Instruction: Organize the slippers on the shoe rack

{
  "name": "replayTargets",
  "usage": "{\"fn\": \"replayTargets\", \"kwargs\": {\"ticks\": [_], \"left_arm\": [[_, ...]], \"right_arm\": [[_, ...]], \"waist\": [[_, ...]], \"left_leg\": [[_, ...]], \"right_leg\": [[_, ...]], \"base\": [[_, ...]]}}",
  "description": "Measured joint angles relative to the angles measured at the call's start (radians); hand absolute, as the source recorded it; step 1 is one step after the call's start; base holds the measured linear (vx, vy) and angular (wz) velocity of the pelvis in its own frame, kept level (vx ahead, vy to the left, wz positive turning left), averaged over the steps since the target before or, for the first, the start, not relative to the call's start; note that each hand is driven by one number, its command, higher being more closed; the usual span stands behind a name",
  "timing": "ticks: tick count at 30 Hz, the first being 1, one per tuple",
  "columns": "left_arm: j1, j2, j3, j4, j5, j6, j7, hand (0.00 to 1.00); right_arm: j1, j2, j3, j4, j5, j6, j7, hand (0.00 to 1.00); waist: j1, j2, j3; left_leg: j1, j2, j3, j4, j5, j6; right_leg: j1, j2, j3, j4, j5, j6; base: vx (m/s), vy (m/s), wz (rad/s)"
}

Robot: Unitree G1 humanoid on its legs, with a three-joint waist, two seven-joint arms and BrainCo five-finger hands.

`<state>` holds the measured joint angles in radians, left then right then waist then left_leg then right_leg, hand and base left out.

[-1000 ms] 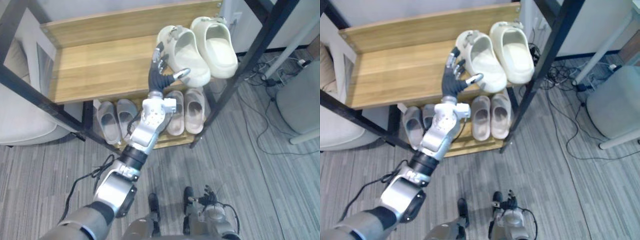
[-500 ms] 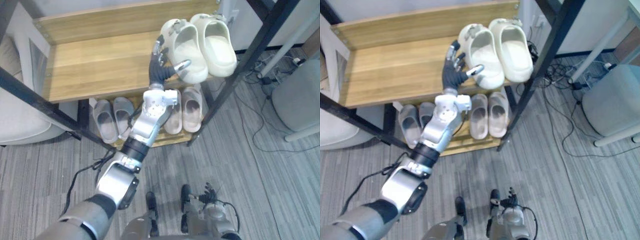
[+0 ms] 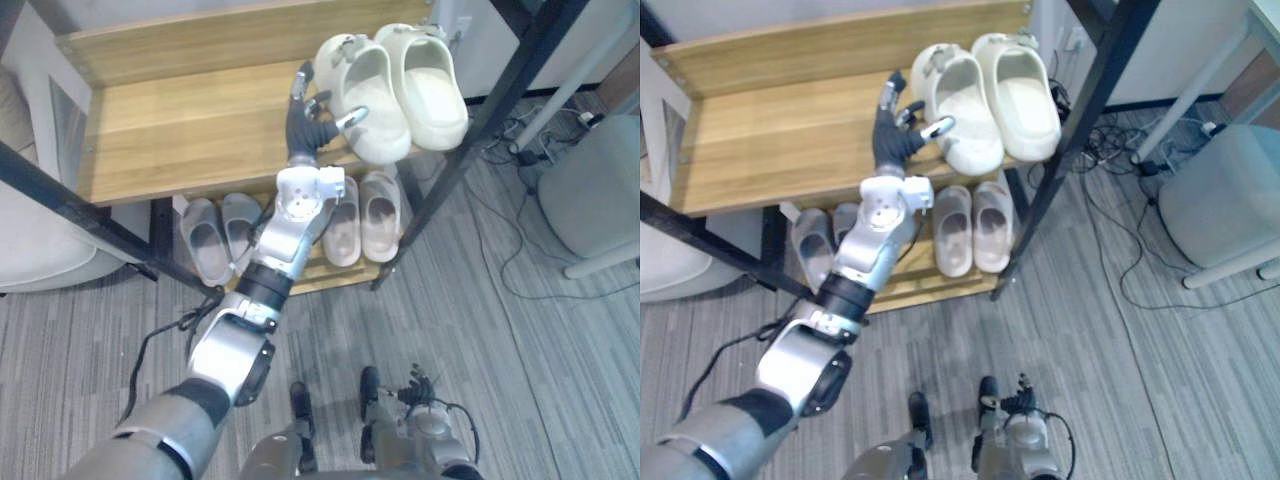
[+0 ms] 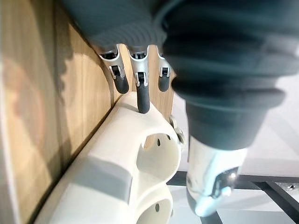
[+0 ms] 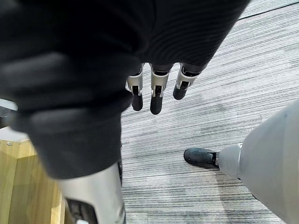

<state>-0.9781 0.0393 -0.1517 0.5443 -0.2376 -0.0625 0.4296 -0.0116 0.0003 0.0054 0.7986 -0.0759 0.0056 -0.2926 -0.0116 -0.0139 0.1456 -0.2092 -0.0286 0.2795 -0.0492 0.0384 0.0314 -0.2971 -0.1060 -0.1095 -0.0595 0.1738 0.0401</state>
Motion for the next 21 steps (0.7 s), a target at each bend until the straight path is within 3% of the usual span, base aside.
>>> {"fn": "replayTargets", "kwargs": {"ticks": [4, 10, 16, 21], "left_arm": [[0.003, 0.028, 0.000, -0.034, 0.000, 0.010, 0.000, 0.00], [0.073, 0.065, -0.025, -0.240, 0.000, -0.002, 0.000, 0.00], [0.190, 0.052, -0.116, -0.408, 0.000, -0.024, -0.025, 0.00], [0.339, 0.003, -0.208, -0.545, -0.022, -0.064, -0.070, 0.00]], "right_arm": [[0.002, 0.001, 0.003, 0.000, 0.000, 0.001, 0.002, 0.00], [0.007, 0.000, 0.010, 0.002, 0.000, 0.004, 0.018, 0.00], [0.004, 0.001, 0.045, 0.005, 0.000, 0.014, 0.038, 0.00], [0.002, -0.001, 0.048, 0.028, 0.000, 0.015, 0.046, 0.00]], "waist": [[0.002, 0.003, 0.002], [0.019, 0.010, 0.008], [0.042, 0.022, 0.004], [0.064, 0.053, -0.005]], "left_leg": [[0.002, 0.002, -0.012, 0.002, -0.001, -0.001], [0.043, 0.005, -0.051, 0.003, -0.005, -0.007], [0.068, 0.003, -0.116, 0.013, -0.006, -0.009], [0.101, 0.000, -0.161, 0.019, -0.009, -0.014]], "right_leg": [[0.009, 0.000, -0.012, -0.001, -0.002, 0.000], [0.069, -0.001, -0.054, 0.001, -0.024, -0.002], [0.127, -0.008, -0.121, 0.004, -0.050, -0.001], [0.179, -0.016, -0.175, 0.024, -0.080, 0.003]], "base": [[0.06, 0.012, 0.08], [0.05, 0.011, 0.21], [0.06, 0.013, 0.30], [0.05, 0.017, 0.32]]}}
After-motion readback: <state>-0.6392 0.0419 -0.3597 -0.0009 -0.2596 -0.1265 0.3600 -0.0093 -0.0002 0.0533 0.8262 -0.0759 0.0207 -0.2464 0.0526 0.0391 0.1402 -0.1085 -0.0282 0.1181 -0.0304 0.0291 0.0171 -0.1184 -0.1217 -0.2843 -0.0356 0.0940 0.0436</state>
